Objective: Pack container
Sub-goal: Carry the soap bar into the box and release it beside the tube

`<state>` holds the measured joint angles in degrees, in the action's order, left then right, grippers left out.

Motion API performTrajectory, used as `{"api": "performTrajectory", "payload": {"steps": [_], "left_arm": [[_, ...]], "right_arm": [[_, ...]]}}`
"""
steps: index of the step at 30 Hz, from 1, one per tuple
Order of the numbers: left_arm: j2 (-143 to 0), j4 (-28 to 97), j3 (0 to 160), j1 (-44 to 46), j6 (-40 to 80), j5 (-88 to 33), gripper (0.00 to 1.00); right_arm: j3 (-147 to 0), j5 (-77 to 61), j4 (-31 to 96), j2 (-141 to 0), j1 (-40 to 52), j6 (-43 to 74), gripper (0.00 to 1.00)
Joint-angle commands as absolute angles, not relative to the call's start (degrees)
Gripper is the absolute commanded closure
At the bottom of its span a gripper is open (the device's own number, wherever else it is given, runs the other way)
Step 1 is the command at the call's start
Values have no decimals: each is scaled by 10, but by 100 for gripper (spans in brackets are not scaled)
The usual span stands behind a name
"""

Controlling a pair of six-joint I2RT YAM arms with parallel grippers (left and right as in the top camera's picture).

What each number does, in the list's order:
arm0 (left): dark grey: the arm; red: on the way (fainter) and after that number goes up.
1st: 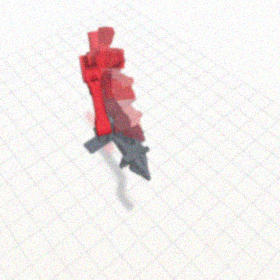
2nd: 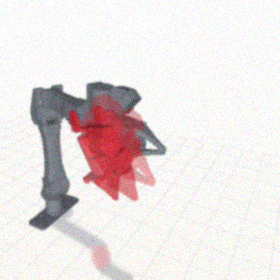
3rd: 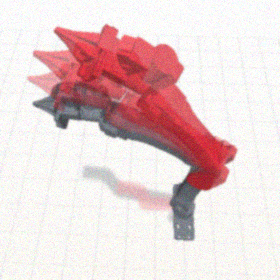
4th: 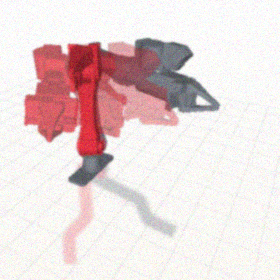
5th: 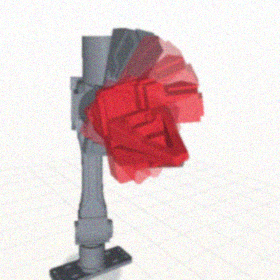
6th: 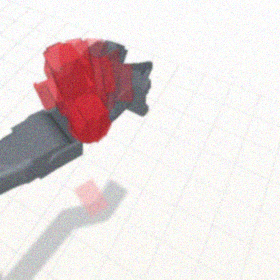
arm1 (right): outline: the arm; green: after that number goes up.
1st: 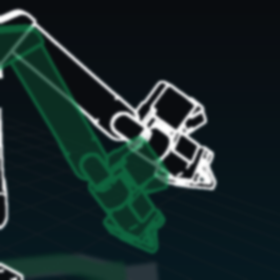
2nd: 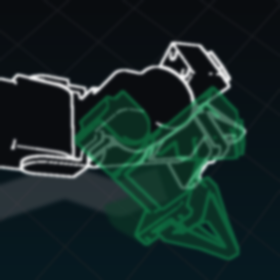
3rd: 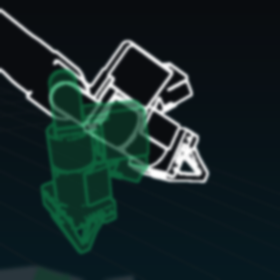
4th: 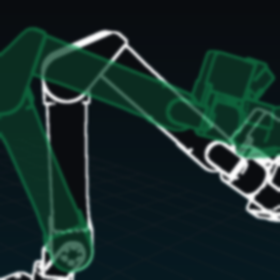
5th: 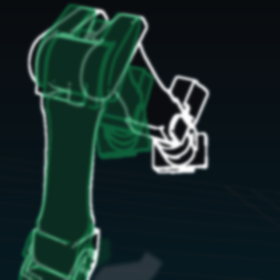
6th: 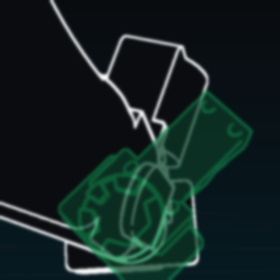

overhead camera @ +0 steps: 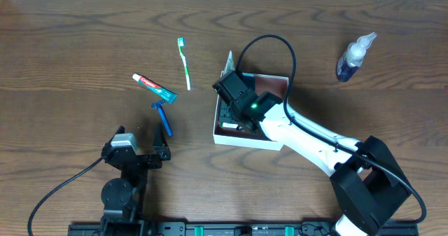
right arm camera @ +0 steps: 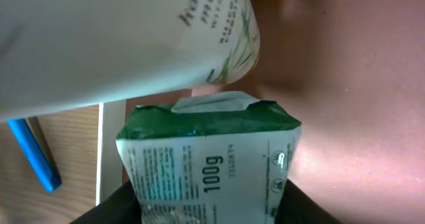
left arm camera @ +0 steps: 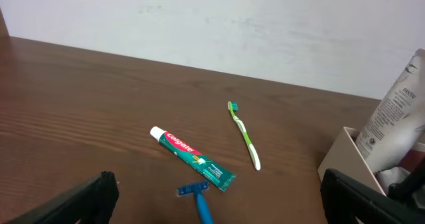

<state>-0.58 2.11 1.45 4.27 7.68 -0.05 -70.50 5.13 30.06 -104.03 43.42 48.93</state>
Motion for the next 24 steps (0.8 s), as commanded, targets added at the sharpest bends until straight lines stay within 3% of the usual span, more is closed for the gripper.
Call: {"api": "performTrajectory", "payload": {"steps": [1, 5, 17, 24], "left_arm": [[-2, 42, 2, 41, 77, 4, 2], [-2, 42, 2, 41, 77, 4, 2], [-2, 42, 2, 41, 77, 5, 2], [-2, 42, 2, 41, 77, 5, 2]], "right_arm": [[-703, 60, 298, -1046, 439, 492, 44], [-703, 60, 298, -1046, 439, 492, 39], [-703, 57, 298, -1039, 439, 470, 38], [-705, 58, 348, -941, 439, 434, 32]]}}
